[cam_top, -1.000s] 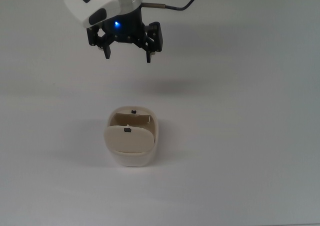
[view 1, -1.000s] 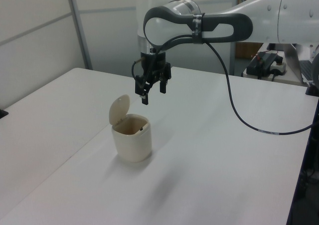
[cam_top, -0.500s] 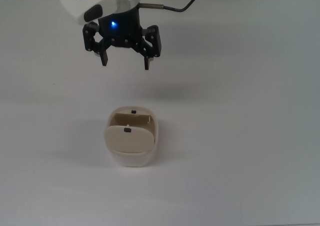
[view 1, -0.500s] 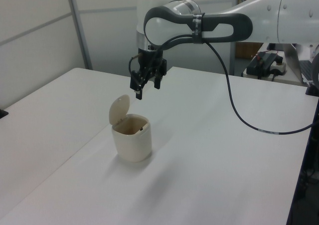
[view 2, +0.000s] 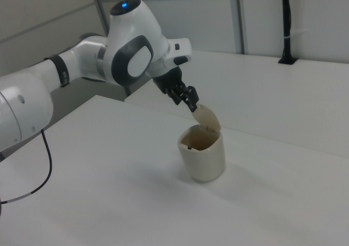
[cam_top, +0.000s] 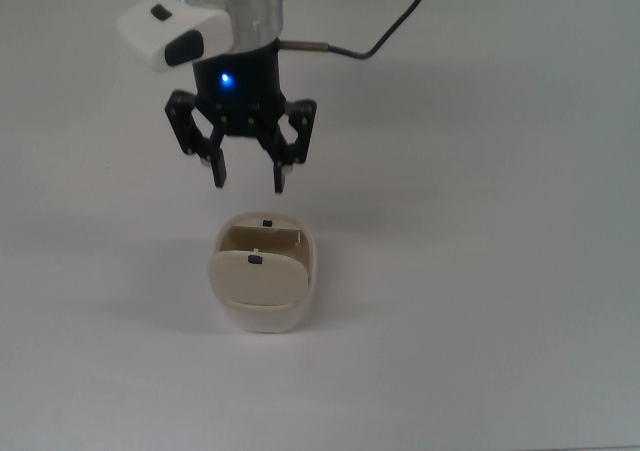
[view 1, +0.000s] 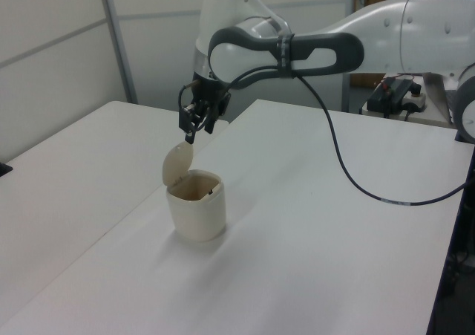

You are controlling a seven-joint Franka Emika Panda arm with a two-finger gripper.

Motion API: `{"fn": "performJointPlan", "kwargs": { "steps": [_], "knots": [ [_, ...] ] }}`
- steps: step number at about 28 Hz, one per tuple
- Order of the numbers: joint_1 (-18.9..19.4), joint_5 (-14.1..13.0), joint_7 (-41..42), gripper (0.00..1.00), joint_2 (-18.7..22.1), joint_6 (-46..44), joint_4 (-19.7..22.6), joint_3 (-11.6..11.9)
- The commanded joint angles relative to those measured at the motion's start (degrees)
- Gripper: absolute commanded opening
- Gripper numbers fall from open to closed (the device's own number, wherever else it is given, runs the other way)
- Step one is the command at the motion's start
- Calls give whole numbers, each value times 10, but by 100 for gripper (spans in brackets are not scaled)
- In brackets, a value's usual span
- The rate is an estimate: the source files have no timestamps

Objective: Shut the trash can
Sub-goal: 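Lower the gripper fingertips onto the edge of the open lid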

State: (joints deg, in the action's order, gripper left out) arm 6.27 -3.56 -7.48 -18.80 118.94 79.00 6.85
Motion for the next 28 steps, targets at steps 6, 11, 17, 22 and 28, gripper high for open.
{"fn": "performJointPlan", "kwargs": {
  "steps": [6, 11, 17, 22, 28],
  "knots": [
    [3, -5, -10, 0, -26, 104, 5, 1],
    [4, -5, -12, 0, -36, 128, 5, 1],
    [7, -1, -12, 0, -51, 163, 3, 2],
    [7, 13, -12, 0, -55, 181, 3, 2],
    [7, 14, -11, 0, -62, 188, 3, 2]
  ]
}}
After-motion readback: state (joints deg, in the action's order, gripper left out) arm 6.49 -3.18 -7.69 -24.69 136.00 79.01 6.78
